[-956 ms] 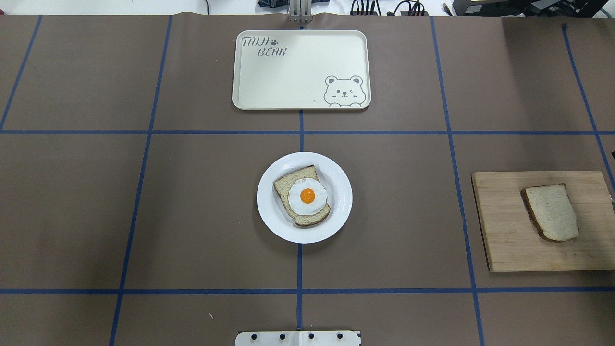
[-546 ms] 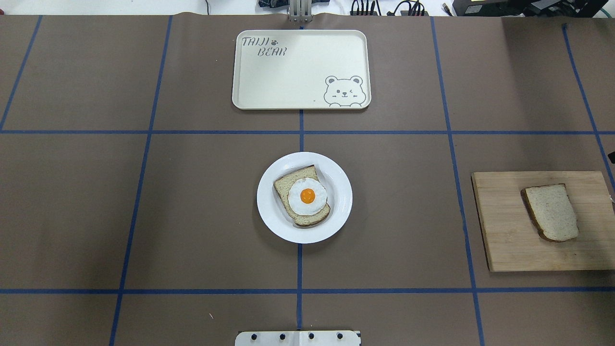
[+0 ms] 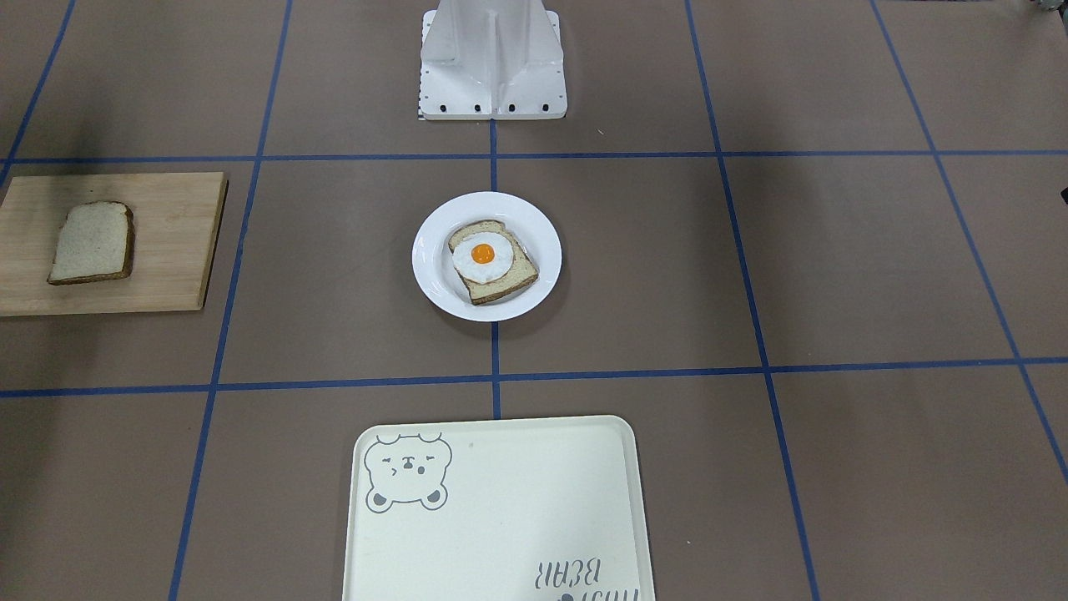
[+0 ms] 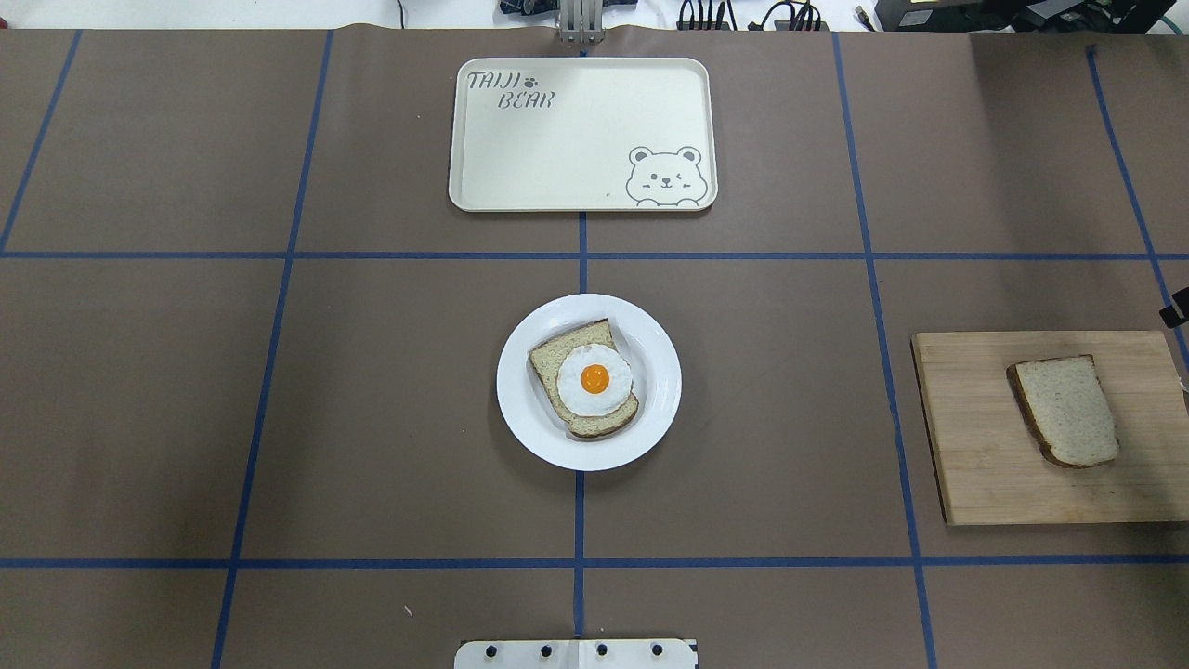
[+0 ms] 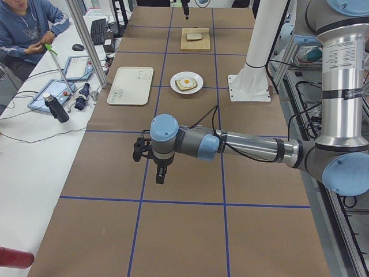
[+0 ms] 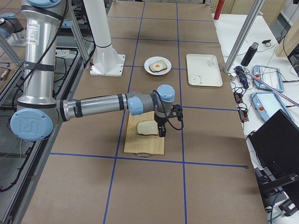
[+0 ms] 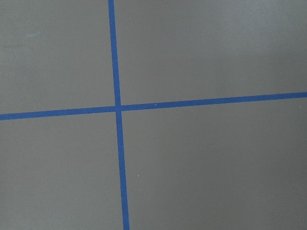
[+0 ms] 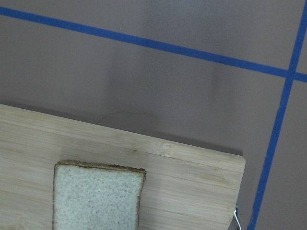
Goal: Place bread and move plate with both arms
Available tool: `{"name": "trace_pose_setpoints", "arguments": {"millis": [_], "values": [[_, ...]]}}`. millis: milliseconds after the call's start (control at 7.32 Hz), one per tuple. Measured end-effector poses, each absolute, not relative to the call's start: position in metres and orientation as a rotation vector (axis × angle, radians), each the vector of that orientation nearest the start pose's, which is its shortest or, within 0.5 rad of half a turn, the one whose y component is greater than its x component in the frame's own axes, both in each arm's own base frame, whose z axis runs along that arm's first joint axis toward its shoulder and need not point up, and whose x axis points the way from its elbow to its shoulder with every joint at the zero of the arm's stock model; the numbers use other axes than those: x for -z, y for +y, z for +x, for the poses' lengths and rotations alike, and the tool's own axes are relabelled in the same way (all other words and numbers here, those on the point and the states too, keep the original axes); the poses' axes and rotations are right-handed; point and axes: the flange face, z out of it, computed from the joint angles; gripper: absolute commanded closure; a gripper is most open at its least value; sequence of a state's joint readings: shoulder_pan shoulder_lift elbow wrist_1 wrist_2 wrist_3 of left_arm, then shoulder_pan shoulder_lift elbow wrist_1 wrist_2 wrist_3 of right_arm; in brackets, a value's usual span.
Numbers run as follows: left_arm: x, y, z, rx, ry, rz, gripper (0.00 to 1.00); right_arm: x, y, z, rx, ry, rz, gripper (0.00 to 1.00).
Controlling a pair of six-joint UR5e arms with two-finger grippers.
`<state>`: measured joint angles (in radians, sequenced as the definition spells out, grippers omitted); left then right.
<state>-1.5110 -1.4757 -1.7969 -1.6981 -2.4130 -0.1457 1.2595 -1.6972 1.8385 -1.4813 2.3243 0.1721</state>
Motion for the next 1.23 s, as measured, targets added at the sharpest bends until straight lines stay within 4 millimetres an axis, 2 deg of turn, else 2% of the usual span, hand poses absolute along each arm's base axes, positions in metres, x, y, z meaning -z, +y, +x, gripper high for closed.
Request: {"name": "trace_pose_setpoints", "arguments": {"millis": [546, 820, 1229], "values": [[-0.573, -0.465, -0.031, -0.028, 0.857, 0.155, 0.02, -0.624, -0.439, -0.103, 0.203, -0.937, 0.018, 0.02], [-0.573, -0.465, -0.031, -0.029, 0.857, 0.156, 0.02, -0.627, -0.433, -0.128, 0.161, -0.962, -0.008, 0.02], [-0.573, -0.465, -0.031, -0.028, 0.857, 0.155, 0.02, -0.636, -0.429, -0.138, 0.118, -0.962, -0.052, 0.04]]}}
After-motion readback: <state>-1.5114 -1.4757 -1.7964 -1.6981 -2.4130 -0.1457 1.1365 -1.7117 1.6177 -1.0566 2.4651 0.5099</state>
